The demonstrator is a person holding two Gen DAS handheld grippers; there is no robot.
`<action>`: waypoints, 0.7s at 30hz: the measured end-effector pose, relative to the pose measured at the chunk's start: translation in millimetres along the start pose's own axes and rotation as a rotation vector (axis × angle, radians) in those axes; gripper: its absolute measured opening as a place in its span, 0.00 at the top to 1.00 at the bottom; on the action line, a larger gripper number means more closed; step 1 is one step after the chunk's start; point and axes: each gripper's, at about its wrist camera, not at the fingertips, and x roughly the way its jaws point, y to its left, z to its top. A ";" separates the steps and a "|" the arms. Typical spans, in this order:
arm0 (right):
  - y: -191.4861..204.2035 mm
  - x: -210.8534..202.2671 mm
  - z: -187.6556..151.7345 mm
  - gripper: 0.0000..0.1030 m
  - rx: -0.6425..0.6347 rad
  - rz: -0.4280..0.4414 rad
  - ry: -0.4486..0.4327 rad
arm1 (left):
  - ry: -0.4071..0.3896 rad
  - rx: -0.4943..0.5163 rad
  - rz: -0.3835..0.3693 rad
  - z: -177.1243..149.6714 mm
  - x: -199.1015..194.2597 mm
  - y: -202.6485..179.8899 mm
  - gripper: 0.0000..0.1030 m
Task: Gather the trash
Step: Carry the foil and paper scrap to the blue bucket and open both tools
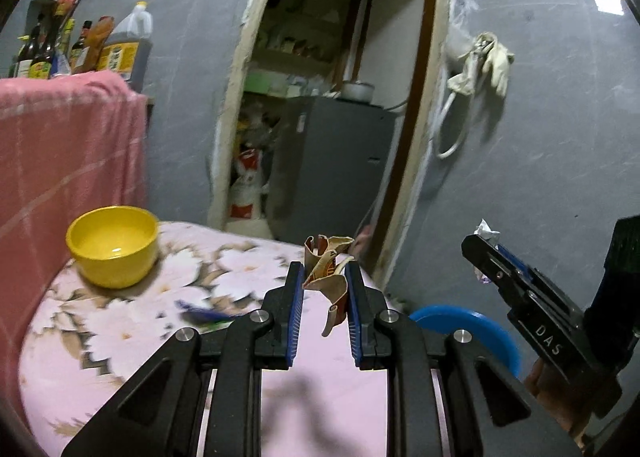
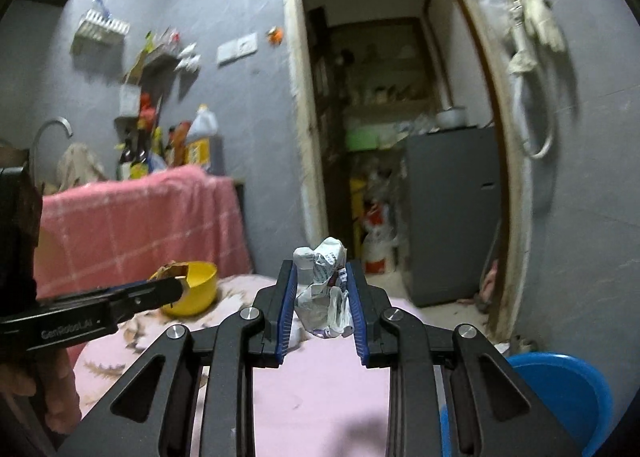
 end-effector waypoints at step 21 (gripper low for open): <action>-104.8 -46.0 3.5 0.77 0.151 -0.339 -0.055 | 0.127 0.054 -0.216 0.2 83.7 -114.9 0.83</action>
